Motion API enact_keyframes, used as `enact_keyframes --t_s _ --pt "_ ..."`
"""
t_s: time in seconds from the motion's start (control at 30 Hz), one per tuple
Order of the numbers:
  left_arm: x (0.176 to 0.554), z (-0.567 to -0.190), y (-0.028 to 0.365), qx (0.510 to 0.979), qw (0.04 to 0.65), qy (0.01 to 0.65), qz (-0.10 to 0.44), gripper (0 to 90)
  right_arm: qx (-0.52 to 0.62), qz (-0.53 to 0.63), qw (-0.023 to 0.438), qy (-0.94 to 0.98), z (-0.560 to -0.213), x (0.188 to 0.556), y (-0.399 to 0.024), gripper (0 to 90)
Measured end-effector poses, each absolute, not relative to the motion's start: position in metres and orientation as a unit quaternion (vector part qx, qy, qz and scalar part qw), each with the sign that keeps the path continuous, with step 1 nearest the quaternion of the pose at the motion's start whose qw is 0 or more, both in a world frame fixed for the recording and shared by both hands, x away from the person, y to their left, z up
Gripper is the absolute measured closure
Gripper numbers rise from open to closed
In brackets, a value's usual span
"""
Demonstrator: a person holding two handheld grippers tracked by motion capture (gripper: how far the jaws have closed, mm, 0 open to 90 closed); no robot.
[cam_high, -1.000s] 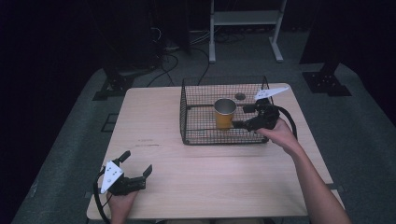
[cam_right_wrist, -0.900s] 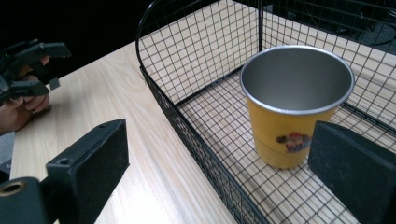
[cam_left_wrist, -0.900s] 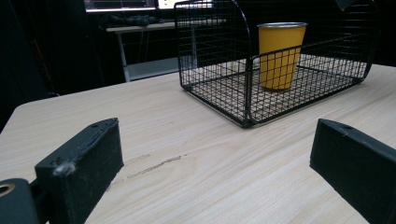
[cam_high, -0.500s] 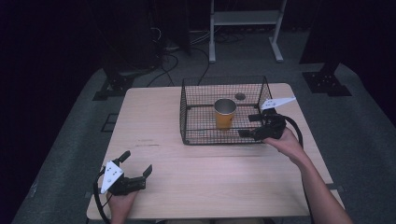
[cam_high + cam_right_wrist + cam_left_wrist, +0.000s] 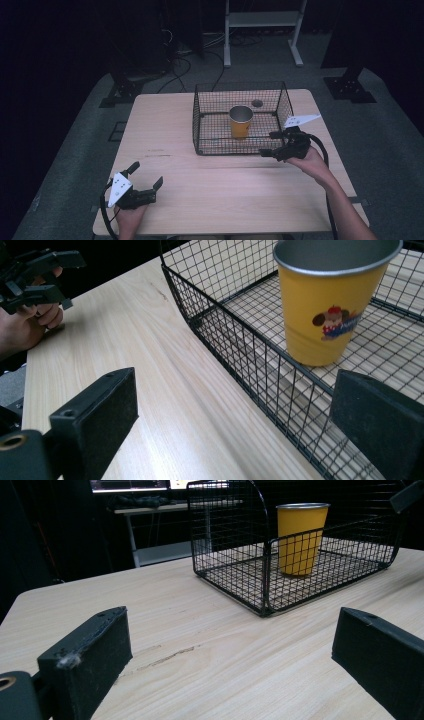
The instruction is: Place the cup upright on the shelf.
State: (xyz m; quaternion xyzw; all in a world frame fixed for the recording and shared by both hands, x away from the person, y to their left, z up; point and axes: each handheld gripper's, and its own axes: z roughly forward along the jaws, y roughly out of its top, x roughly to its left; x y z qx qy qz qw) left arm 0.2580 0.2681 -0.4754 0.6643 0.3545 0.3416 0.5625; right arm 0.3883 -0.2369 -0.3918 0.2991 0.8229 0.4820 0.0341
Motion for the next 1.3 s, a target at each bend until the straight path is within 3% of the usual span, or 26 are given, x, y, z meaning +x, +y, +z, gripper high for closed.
enact_keyframes --t_s 1.3 --pt "0.258 -0.476 0.268 0.665 0.56 0.355 0.343 1.8 0.335 0.494 0.021 0.802 -0.44 0.341 -0.278 4.4"
